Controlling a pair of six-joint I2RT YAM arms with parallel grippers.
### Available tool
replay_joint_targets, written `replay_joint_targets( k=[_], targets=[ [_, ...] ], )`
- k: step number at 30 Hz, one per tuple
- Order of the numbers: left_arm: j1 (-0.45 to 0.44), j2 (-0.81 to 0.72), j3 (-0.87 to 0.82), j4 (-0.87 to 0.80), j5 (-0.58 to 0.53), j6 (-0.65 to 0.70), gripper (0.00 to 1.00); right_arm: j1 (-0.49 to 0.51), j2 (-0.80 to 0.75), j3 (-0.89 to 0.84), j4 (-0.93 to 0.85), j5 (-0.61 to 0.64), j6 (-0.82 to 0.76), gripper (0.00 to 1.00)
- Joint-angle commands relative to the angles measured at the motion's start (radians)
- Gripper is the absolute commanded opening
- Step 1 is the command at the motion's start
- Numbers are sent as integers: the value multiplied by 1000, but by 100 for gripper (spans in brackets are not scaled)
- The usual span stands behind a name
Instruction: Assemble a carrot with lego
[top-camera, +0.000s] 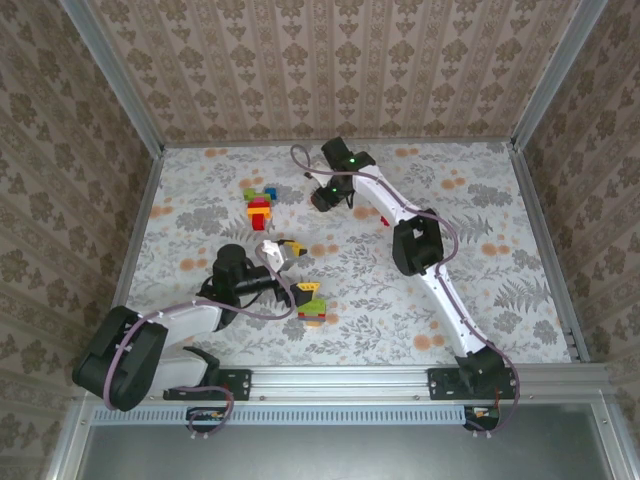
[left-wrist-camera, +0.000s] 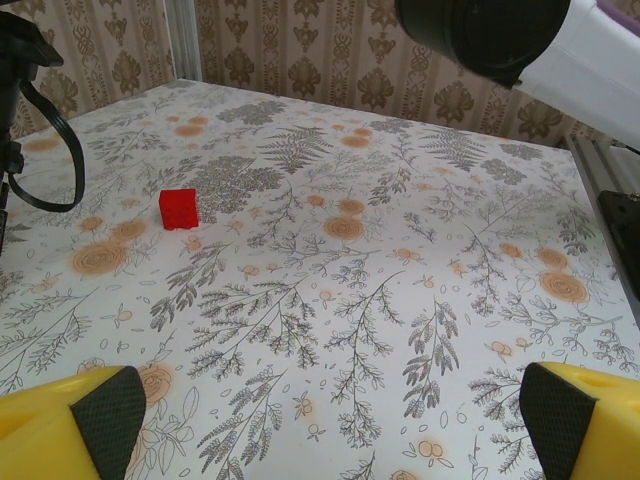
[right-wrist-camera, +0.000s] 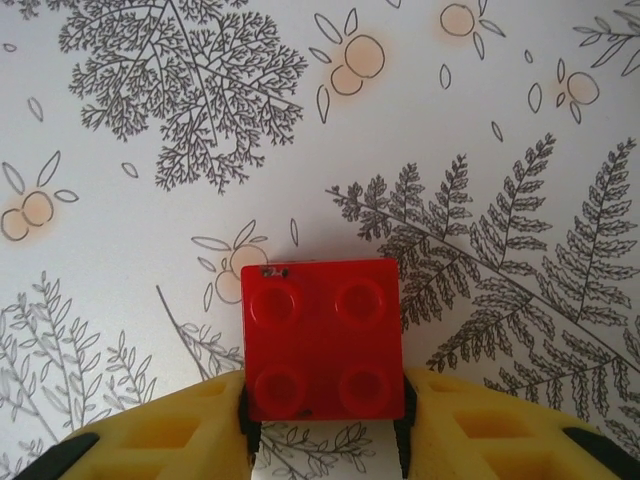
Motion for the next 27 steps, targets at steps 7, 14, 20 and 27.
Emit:
replay_joint_targets(
  k=[7,14,20,27],
  targets=[
    [8,2,29,-3,24,4,100,-9,-190,-290,88,-50,25,36],
    [8,3,32,-7,31,1,100,-7,-387,-611,214,11,70,36],
    [8,11,36,-8,40,1,100,-3,-604,-954,323,102,126,37],
    [6,15,37,-9,46,1,100,25,-794,-1188,353,158,204,39]
  ],
)
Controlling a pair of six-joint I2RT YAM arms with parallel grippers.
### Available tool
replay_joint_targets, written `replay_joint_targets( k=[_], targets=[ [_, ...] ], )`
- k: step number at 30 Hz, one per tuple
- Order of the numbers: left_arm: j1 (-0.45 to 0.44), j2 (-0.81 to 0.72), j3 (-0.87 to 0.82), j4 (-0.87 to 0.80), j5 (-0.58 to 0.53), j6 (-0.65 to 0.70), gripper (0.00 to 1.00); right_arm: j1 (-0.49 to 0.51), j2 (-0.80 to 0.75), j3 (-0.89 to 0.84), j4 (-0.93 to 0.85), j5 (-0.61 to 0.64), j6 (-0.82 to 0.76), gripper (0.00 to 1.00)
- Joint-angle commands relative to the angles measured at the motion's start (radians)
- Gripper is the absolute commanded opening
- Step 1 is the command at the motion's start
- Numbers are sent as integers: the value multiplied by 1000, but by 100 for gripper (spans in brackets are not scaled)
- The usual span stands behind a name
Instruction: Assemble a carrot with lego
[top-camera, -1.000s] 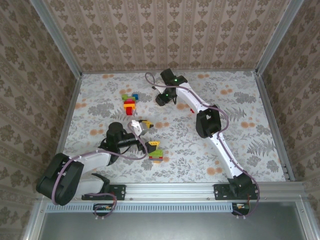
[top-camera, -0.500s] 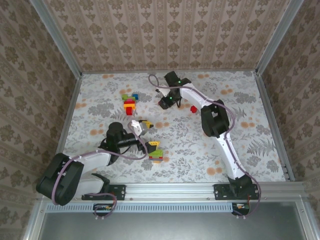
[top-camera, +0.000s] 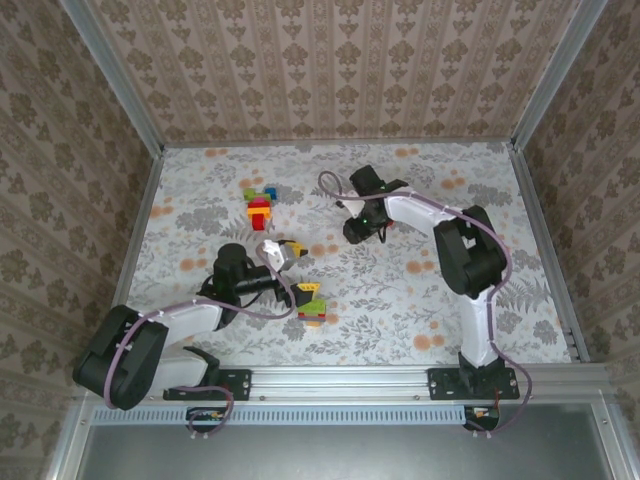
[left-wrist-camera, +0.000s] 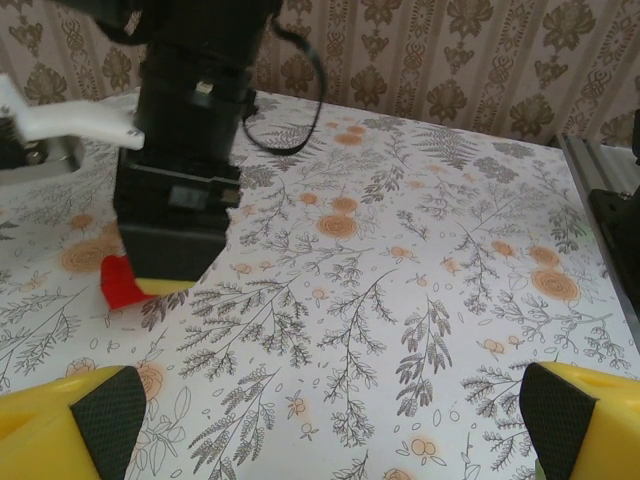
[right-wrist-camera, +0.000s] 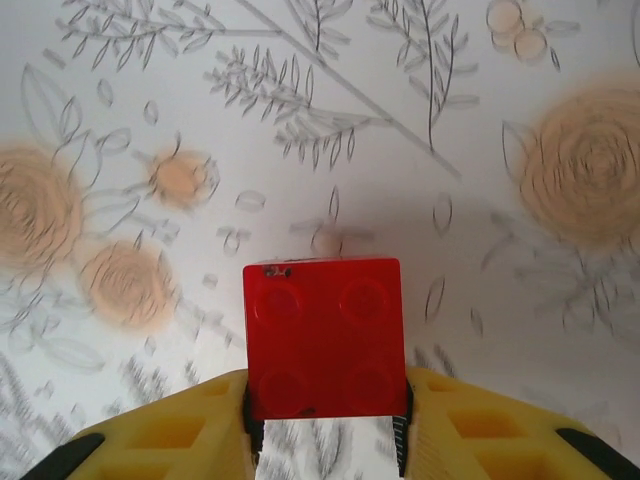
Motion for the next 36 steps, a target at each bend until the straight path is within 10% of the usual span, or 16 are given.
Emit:
replay_joint_targets(
  k=[1,19,36],
  targets=[
    [5,9,31,4,30,1,100,28,-86,-67,34,68,68,40],
    [2,18,44,-17,27,4,100,135,-301,-462,126,254,545,42],
    [2,20,44,-20,28,6,100,142,-300,-421,85,254,540,58]
  ],
)
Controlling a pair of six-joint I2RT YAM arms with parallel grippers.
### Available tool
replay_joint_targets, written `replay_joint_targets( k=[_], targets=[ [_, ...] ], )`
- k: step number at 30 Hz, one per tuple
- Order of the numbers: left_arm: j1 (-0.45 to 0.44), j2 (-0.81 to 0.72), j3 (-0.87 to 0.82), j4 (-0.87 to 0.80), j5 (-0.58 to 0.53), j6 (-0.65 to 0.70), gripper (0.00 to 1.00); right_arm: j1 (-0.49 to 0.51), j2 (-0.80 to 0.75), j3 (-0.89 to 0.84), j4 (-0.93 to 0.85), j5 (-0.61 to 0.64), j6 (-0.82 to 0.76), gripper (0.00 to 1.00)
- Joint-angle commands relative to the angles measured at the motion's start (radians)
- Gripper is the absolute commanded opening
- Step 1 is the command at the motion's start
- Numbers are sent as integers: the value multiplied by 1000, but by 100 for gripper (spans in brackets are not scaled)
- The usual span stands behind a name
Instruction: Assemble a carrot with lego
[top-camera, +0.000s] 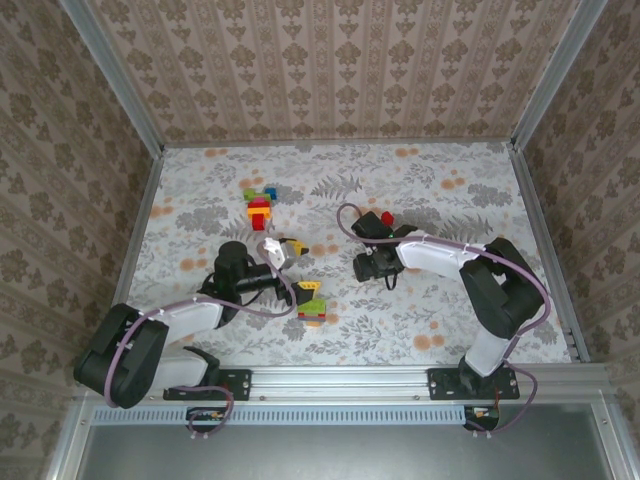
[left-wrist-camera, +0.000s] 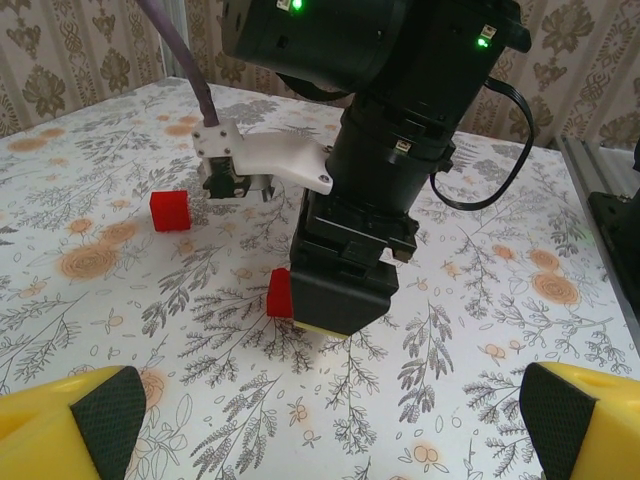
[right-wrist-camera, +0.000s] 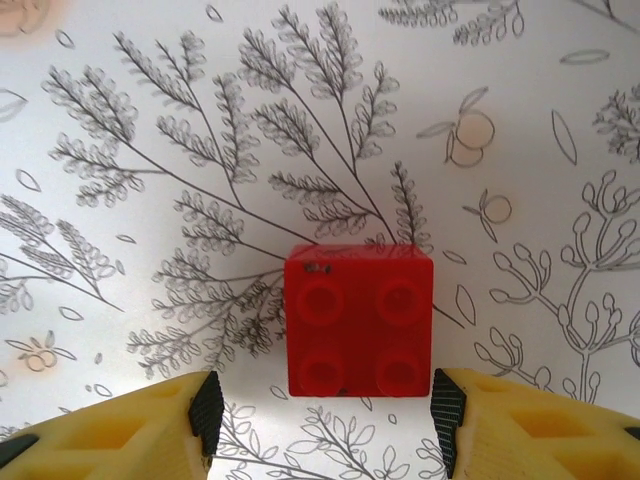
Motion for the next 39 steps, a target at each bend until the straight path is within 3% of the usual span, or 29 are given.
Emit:
replay_joint_targets(
  k=[1,25,39],
  targets=[
    [1,11,24,-11,23,6,100,-10,18,49,-28,22,0,57],
    [2,14,32,-21,21,7,100,-65,40,51,3,-82,-40,54],
    [1,17,33,-23,23,6,100,-70,70,63,-6,-72,-49,53]
  ],
)
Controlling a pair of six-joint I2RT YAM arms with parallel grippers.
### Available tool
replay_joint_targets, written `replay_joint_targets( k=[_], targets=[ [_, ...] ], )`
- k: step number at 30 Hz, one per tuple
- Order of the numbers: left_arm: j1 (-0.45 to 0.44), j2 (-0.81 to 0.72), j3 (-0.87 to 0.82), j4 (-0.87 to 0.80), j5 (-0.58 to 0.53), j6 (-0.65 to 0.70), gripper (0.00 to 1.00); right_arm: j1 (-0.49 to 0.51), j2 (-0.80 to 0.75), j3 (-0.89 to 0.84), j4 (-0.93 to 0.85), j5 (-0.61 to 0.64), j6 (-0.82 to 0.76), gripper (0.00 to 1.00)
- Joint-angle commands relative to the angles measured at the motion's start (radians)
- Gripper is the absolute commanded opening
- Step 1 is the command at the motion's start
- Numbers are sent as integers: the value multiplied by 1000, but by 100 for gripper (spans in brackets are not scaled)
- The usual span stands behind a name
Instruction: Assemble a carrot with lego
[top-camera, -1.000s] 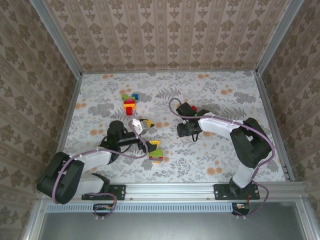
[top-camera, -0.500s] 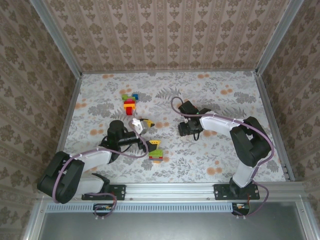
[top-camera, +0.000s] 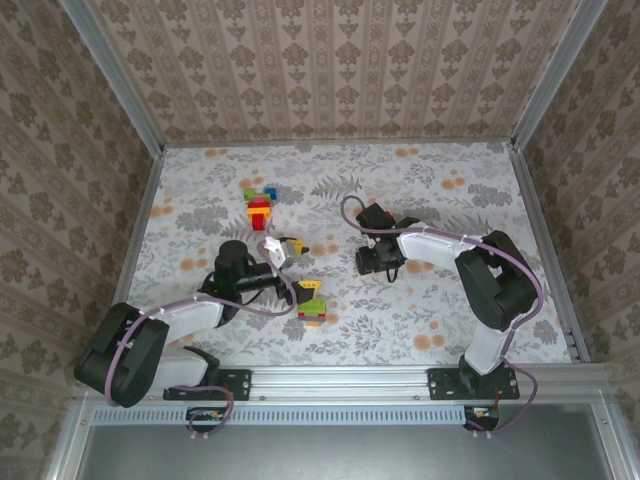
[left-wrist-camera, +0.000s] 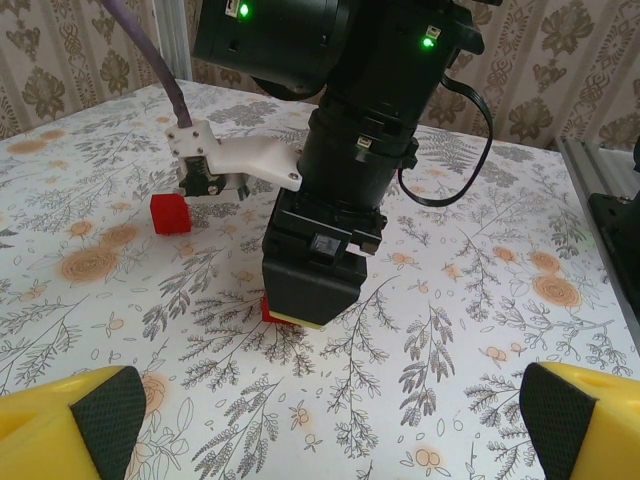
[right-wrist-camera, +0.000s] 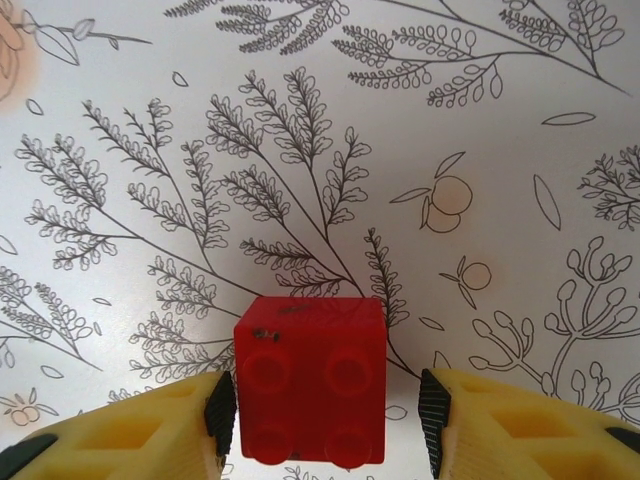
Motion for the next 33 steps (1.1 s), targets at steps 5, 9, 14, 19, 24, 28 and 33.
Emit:
replay_joint_targets(
  k=[5,9,14,19,24,28,33],
  targets=[
    [1,11,24,-20,25,8,100,-9,11,23,-10,-8,-14,49],
    [-1,8,18,-14,39,18,100,-9,4,23,-9,-10,-15,45],
    [-16,5,-6,19,101,35,100,-9,-26,17,-21,-8,-15,42],
    [-60,6,-22,16,75,56,100,-9,-85,-3,-50,-4,-25,42],
    [-96,-1,-66,69,52,49,100,-10,-126,-37,-55,2,-26,42],
    [-109,-11,-94,113,64,36,100,-9,-120,-54,-46,0,-24,42],
    [-164,27,-122,135,-2,36,100,-9,-123,-62,-41,-8,-24,41]
  ],
)
